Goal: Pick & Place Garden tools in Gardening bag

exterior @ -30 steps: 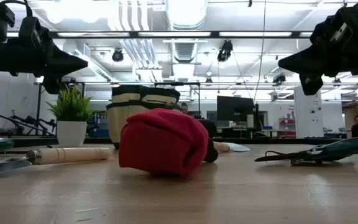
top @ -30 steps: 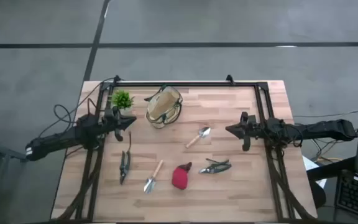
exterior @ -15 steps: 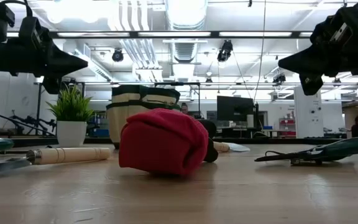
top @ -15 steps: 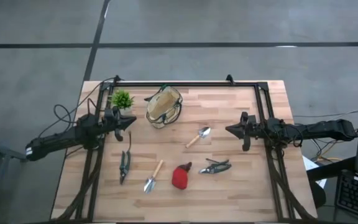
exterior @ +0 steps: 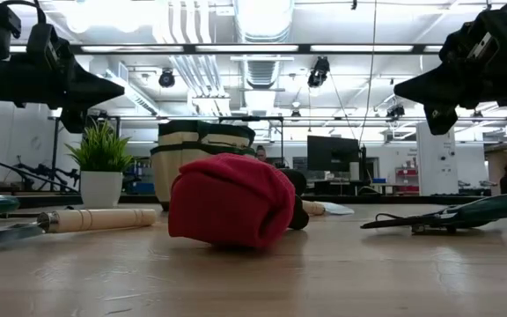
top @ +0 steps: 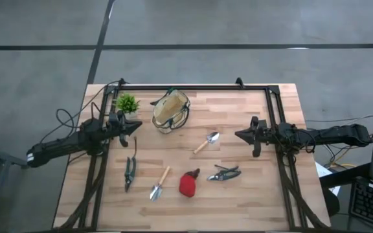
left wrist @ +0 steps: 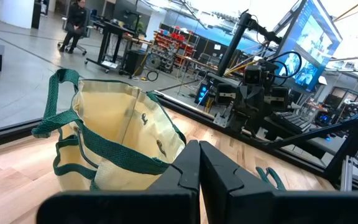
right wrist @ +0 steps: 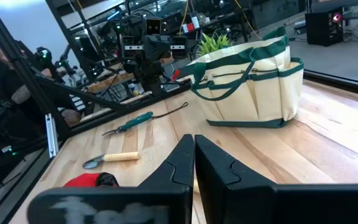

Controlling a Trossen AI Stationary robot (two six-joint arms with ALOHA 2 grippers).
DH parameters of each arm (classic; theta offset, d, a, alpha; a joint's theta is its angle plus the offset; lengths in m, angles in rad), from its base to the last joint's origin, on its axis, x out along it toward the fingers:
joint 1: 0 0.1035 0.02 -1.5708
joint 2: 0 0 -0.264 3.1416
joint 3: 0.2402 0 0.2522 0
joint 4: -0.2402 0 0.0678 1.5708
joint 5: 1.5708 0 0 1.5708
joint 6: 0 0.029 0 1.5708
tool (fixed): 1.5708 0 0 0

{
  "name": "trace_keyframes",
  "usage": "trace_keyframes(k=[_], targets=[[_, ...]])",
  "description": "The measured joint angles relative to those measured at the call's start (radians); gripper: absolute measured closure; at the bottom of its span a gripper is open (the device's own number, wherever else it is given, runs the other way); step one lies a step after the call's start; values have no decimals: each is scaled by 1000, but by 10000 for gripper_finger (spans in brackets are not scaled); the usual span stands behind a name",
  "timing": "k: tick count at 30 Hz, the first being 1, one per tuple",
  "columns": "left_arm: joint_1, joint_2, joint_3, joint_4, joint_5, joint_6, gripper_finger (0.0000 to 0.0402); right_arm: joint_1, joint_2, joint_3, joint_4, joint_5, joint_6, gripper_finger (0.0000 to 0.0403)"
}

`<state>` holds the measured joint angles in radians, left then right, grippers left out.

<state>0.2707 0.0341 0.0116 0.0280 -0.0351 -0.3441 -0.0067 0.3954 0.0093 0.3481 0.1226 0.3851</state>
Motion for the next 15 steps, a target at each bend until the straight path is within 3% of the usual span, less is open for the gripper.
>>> trace_keyframes(k=[15], targets=[[0, 0, 0, 0, 0, 0, 396, 0, 1, 0, 15, 0, 19, 394]])
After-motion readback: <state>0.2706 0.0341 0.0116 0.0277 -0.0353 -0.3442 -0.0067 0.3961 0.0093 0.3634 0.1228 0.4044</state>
